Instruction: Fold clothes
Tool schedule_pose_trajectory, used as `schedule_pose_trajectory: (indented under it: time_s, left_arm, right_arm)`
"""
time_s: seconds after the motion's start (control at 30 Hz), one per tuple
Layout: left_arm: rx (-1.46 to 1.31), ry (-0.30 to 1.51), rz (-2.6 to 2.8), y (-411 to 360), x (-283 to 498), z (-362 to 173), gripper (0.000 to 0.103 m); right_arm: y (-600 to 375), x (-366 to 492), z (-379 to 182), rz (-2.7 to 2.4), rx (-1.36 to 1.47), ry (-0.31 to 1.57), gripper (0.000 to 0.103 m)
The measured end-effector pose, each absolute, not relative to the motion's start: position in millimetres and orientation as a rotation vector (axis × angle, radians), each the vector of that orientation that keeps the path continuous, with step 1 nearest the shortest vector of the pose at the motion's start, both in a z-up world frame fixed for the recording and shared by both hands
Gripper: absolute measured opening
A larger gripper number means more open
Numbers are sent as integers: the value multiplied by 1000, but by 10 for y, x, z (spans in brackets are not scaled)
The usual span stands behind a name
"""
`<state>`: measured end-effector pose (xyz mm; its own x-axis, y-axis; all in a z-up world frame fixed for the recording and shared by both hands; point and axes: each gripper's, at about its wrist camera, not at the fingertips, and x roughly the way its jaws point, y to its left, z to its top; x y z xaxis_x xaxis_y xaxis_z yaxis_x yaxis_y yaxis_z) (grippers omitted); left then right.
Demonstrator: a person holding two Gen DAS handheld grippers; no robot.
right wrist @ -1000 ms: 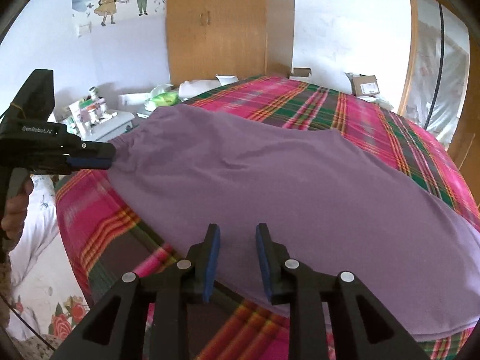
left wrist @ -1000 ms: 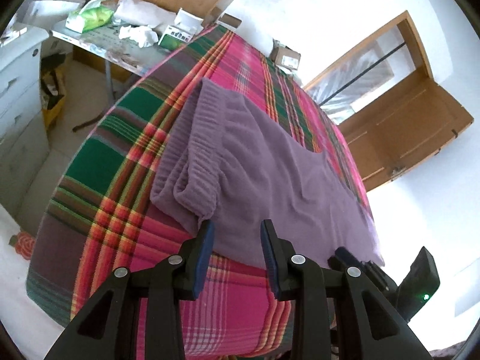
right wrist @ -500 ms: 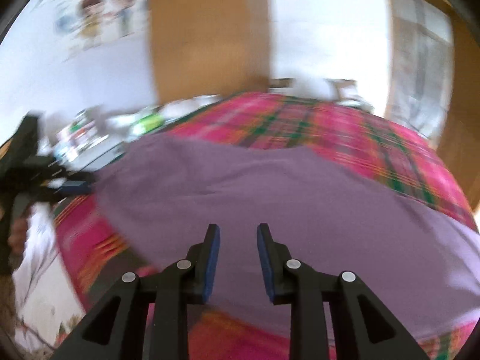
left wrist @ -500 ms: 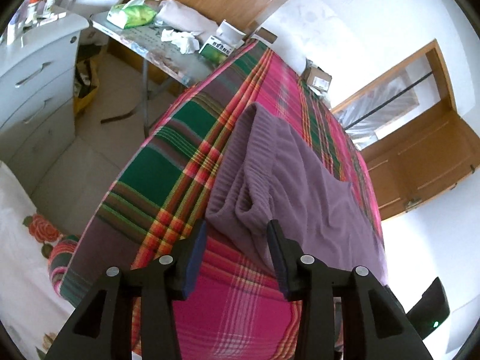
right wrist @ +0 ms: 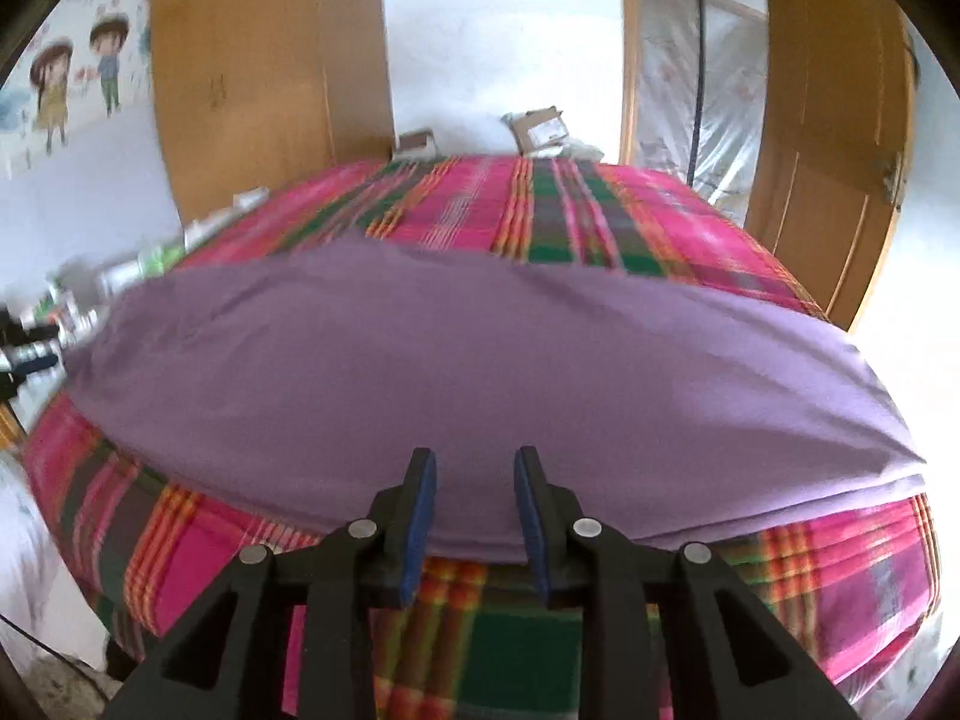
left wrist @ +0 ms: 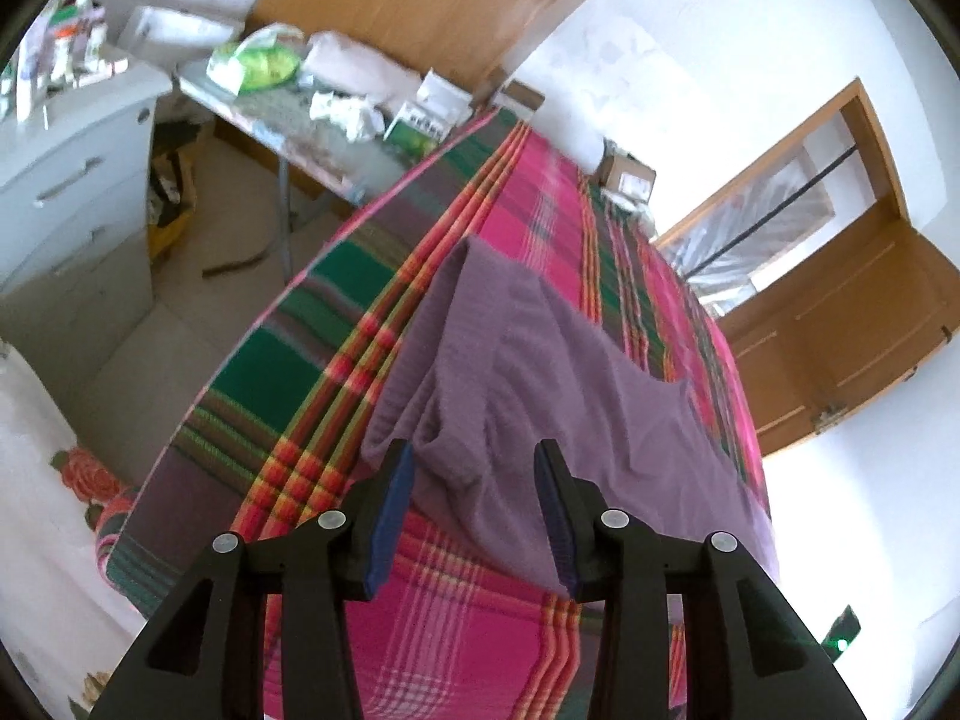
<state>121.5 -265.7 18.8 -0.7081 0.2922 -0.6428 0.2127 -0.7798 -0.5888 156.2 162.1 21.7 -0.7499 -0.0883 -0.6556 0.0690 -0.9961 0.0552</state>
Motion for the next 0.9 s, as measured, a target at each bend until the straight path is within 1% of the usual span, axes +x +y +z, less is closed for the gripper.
schedule_pose_trajectory:
  time_s: [0.1,0.23,0.33,0.4,0.53,0.67,0.77,0.83,0.9]
  left_arm:
    - [-1109,-920,2732,-2514,1247,348,43]
    - [-1063,-868,2670,-2317,1196,399,43]
    - [-1081,-800,2622,-2094,1114,359,43]
    - [-1101,-756,2593,-1969,1059,318,43]
    - [-1160,-697,2530,-1714,888,236,43]
    - [-1186,-641,2509,-1508,773,206,43]
    - [-1212,-578,2494,-1373,681,172,43]
    - [-1230,-557,2472,-1294,623,135,43]
    - [-1253,-551,2454,-1249,571,95,43]
  right_arm:
    - [2034,1435,330,-2978,1056,-140,27]
    - [2669,1183,393,-3107,1095,-265,28]
    - [3064,930,399,-3138,1166,-322,29]
    - [3220,765,390,-3114,1221,-327,29]
    - [3412,482,353,-3043,1269,-284,30]
    - [3473,189,277,-2910,1335,-191,40]
    - [3436,88,247,-2839,1319,-101,46]
    - [3414,50,239,-2813,1309,-49,47]
    - [3404,-13,210,-2773,1324,-37,49]
